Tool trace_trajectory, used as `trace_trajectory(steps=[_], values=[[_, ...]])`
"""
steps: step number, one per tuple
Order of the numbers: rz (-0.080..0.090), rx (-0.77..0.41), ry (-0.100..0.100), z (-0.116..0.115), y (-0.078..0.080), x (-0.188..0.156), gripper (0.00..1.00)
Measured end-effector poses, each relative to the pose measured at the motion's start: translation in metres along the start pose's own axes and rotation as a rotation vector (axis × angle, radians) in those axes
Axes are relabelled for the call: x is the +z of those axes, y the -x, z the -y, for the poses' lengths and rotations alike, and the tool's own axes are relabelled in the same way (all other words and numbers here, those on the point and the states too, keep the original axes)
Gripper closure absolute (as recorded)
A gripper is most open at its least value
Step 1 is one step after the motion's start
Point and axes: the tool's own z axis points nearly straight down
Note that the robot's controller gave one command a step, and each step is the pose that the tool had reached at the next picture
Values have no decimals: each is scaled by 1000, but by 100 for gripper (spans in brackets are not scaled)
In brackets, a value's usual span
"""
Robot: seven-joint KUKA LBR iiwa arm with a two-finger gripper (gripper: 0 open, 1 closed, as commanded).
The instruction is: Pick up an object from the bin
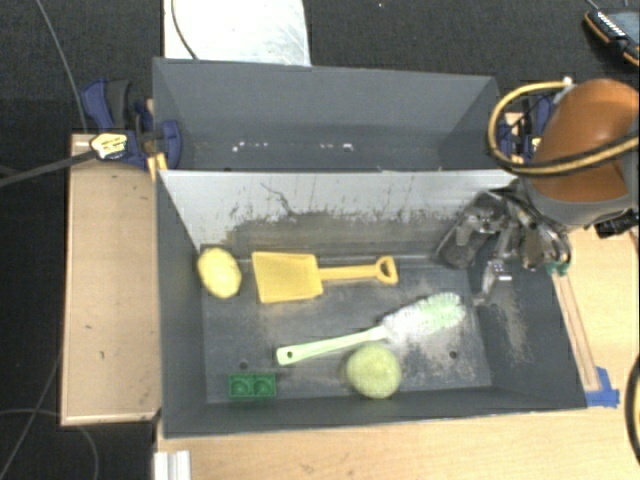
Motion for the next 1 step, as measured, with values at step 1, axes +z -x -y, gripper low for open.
trace_trajectory(steps=[1], values=[[8, -5, -2, -1, 2, -5, 0]])
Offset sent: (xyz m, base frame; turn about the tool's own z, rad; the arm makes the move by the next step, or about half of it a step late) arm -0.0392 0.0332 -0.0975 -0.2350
